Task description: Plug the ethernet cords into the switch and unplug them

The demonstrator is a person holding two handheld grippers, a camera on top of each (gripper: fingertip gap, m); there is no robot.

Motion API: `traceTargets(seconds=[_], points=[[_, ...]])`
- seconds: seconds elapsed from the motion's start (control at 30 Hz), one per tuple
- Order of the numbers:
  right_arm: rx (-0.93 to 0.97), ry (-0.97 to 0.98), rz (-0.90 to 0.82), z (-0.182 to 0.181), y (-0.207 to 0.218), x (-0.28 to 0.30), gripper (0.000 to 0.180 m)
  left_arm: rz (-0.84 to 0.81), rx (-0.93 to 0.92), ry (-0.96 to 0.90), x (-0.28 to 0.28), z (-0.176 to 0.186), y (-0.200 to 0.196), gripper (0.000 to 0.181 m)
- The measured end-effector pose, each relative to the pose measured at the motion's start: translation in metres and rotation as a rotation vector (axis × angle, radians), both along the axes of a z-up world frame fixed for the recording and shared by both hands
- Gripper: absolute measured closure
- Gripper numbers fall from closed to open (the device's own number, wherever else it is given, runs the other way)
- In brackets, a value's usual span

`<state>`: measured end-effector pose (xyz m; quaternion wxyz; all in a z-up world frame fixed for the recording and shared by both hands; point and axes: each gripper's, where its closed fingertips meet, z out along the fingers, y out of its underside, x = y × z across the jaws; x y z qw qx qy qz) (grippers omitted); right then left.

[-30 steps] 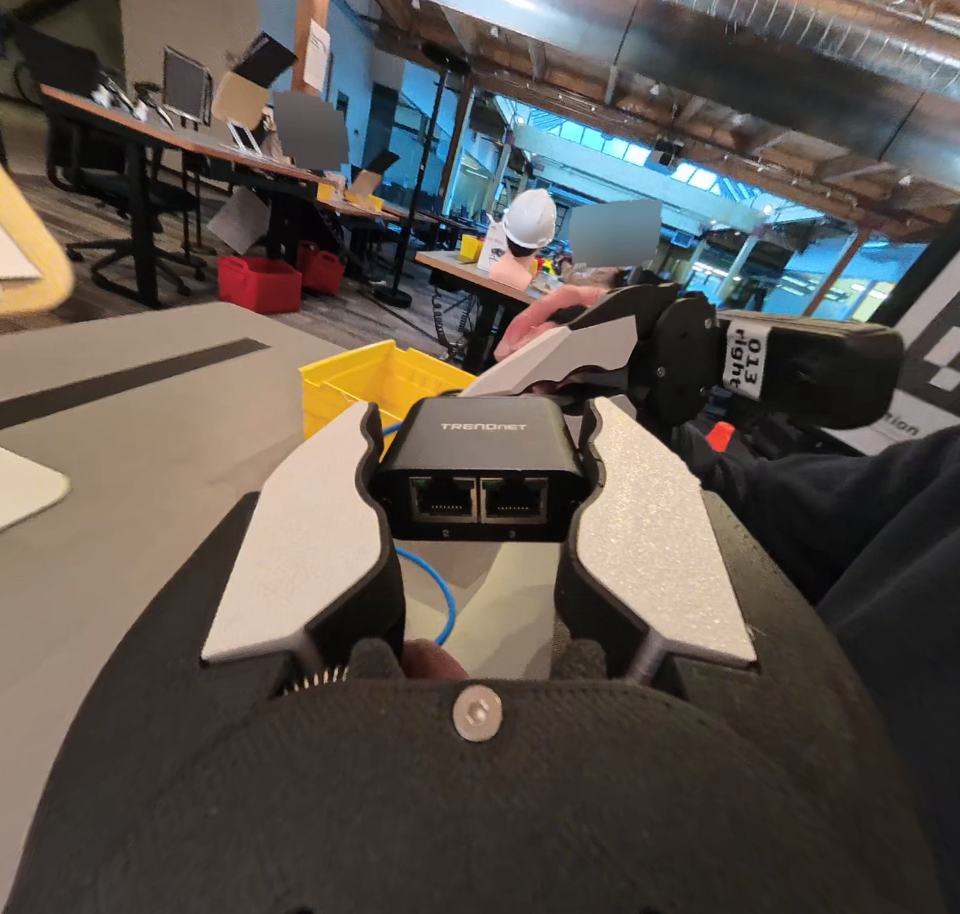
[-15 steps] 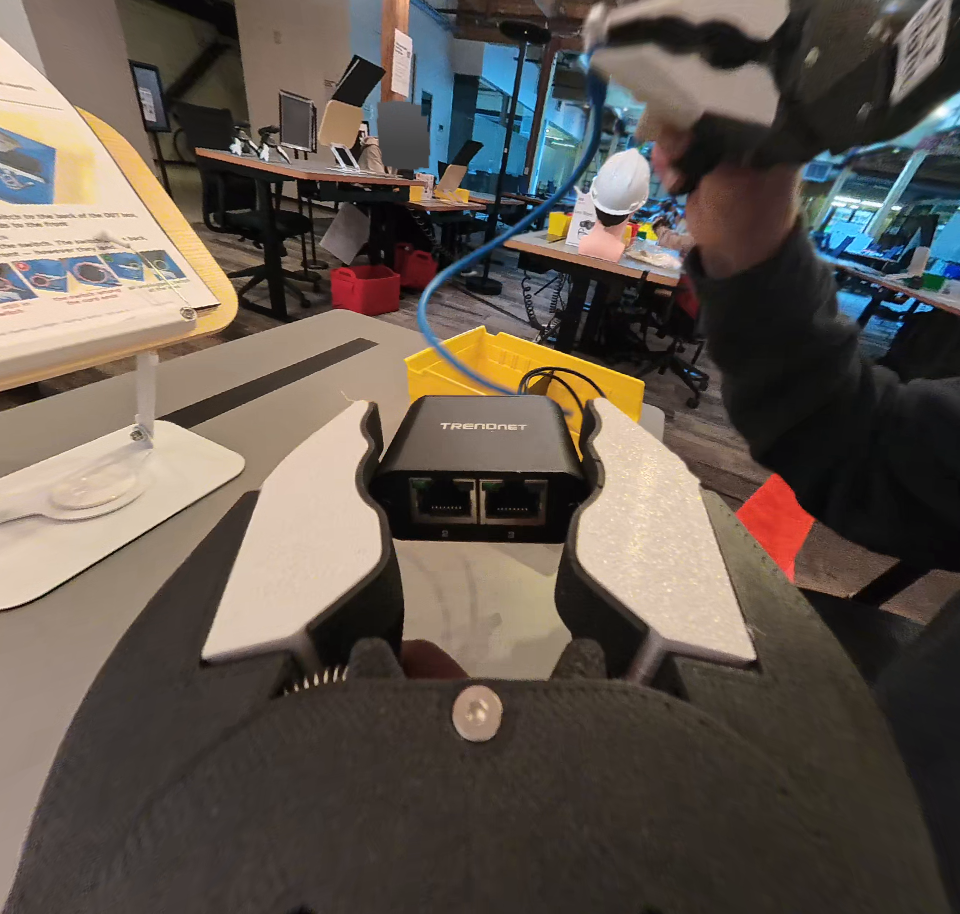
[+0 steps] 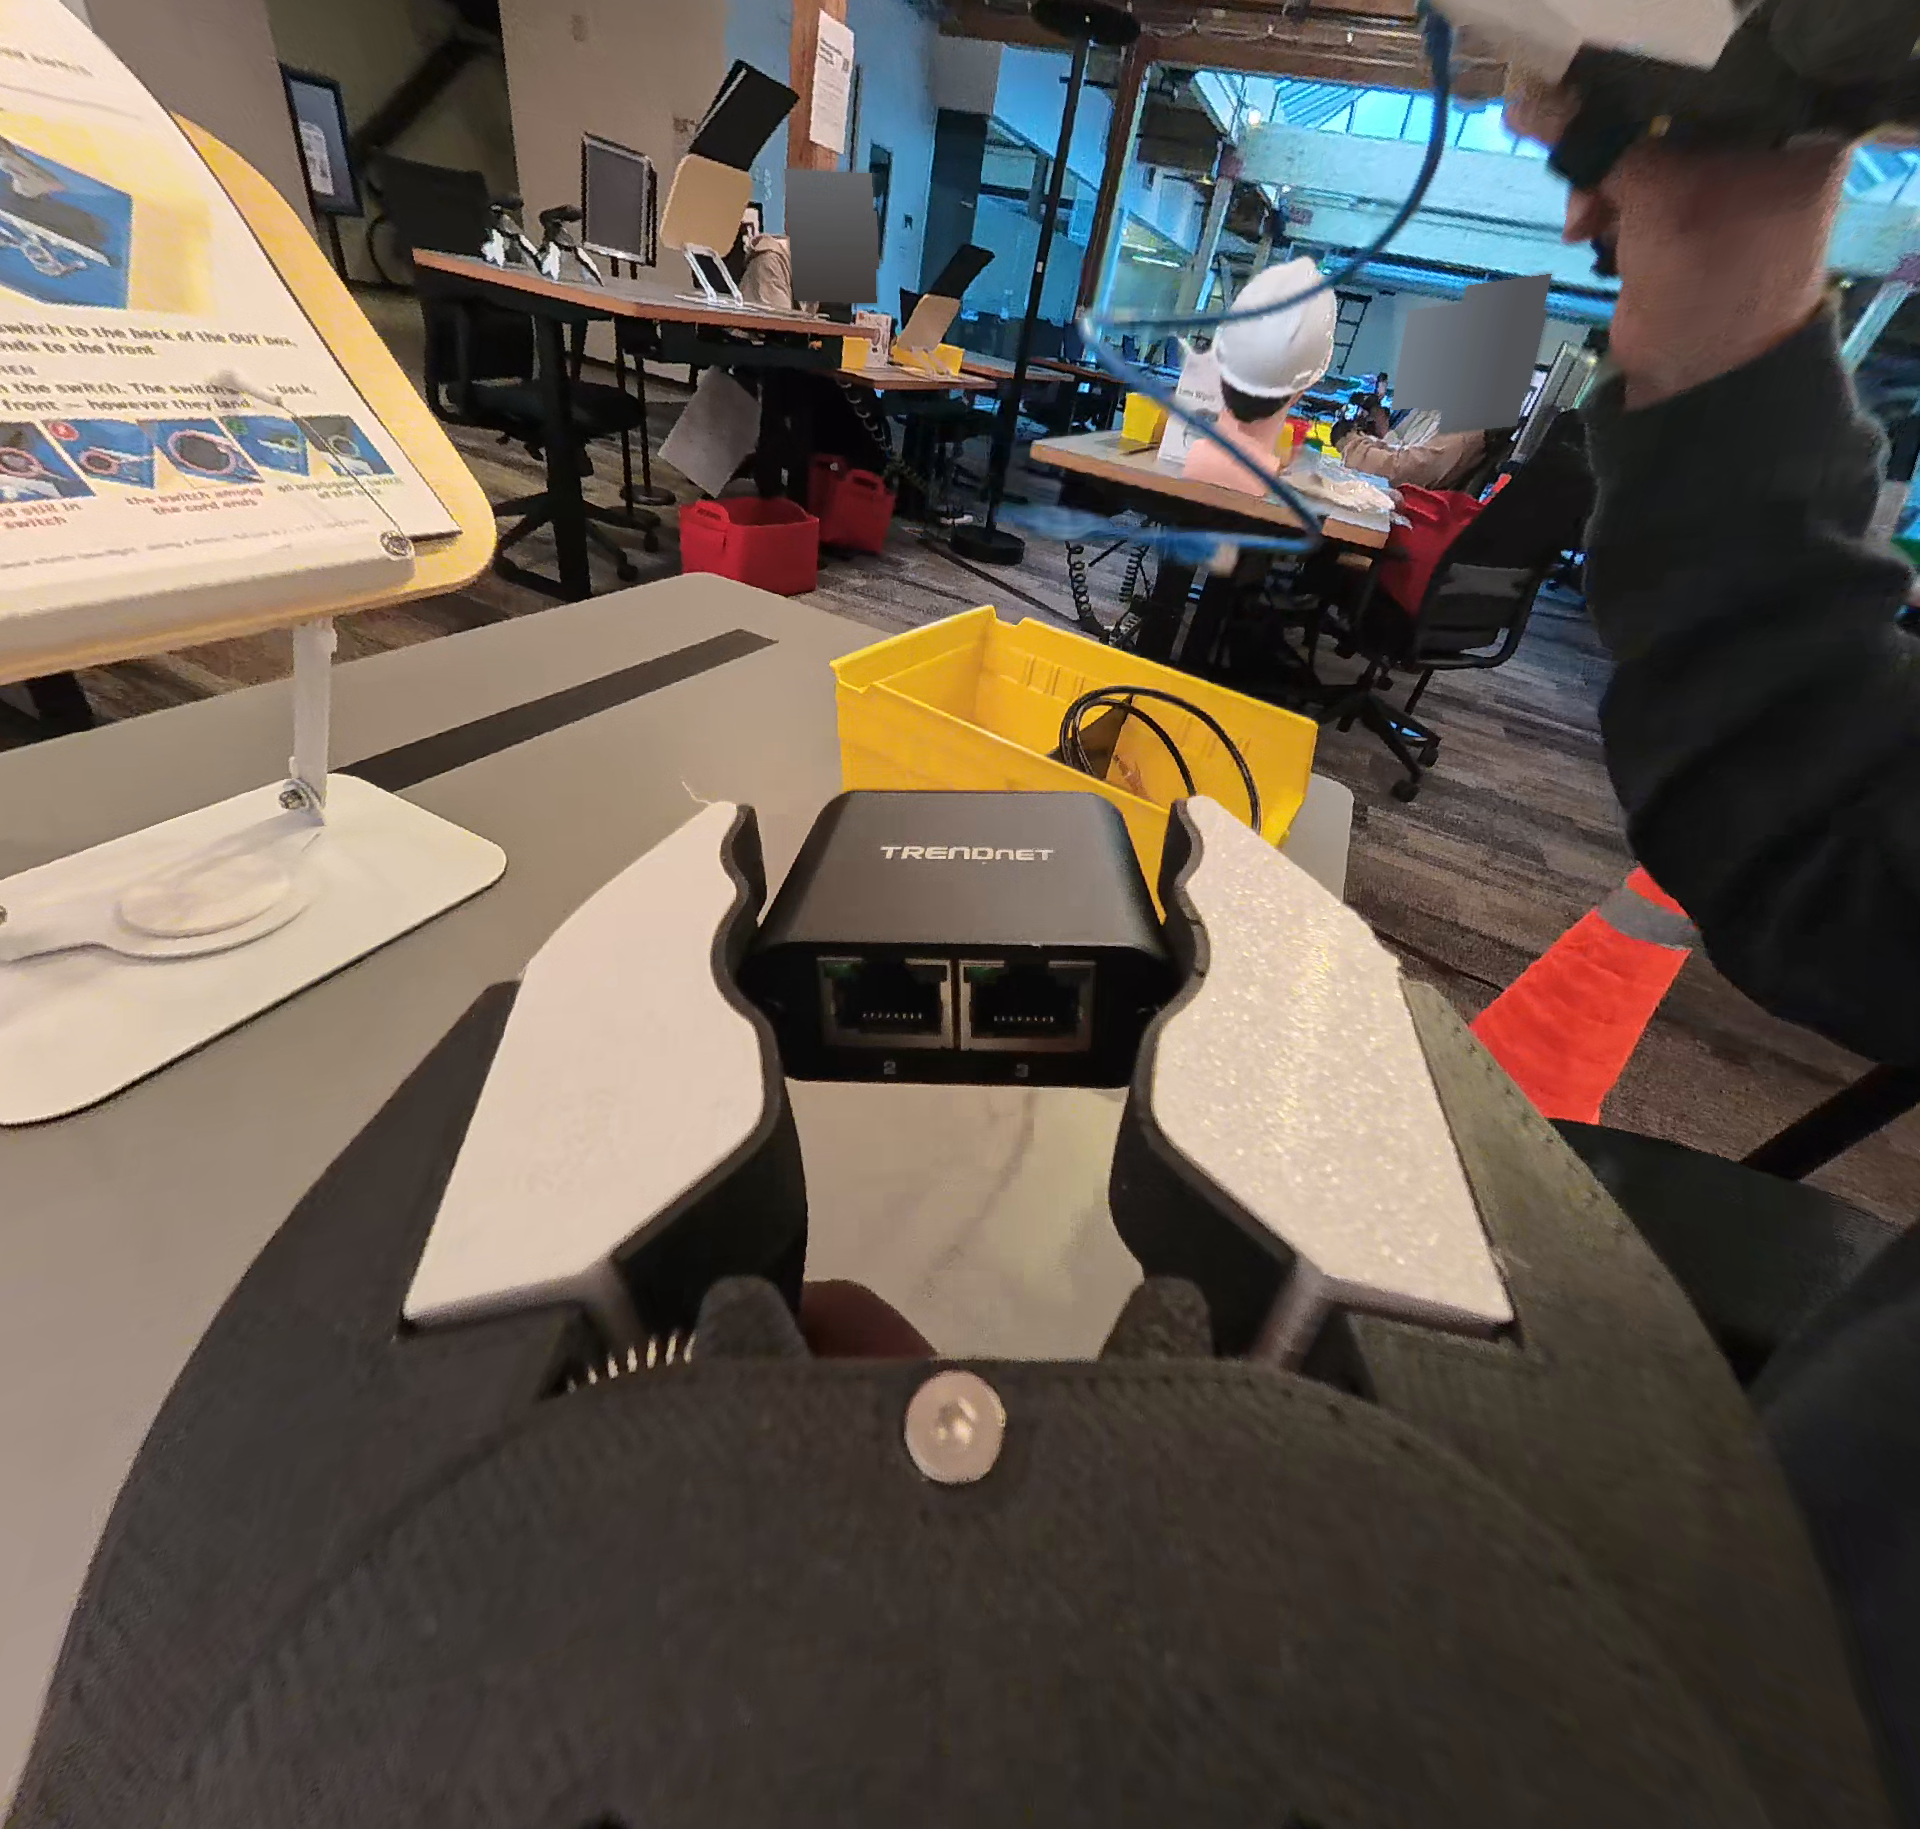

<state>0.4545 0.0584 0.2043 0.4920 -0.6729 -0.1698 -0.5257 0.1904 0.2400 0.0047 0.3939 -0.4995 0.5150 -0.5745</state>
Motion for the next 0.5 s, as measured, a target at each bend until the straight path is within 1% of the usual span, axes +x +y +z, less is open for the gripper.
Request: traceTargets(seconds=[0.13,0.2,0.3,0.43,0.5], points=[[-0.045,0.107,-0.060,-0.067,-0.007,0.015,0.173,0.000,-0.011,0.012,0.002,-0.008,-0.001,0.108],[-0.100,0.137,-0.106,-0.110,-0.006,0.027,0.173,0.003,-0.014,0.014,0.003,-0.009,-0.001,0.108],[-0.151,0.248,-0.111,-0.171,-0.005,0.039,0.173,0.004,0.000,0.026,0.003,-0.013,-0.002,0.108],[-0.186,0.403,-0.075,-0.228,-0.007,0.038,0.172,0.005,0.005,0.034,0.003,-0.015,-0.002,0.108],[-0.238,0.437,-0.107,-0.257,-0.012,0.045,0.172,0.006,-0.001,0.030,0.003,-0.016,-0.001,0.108]])
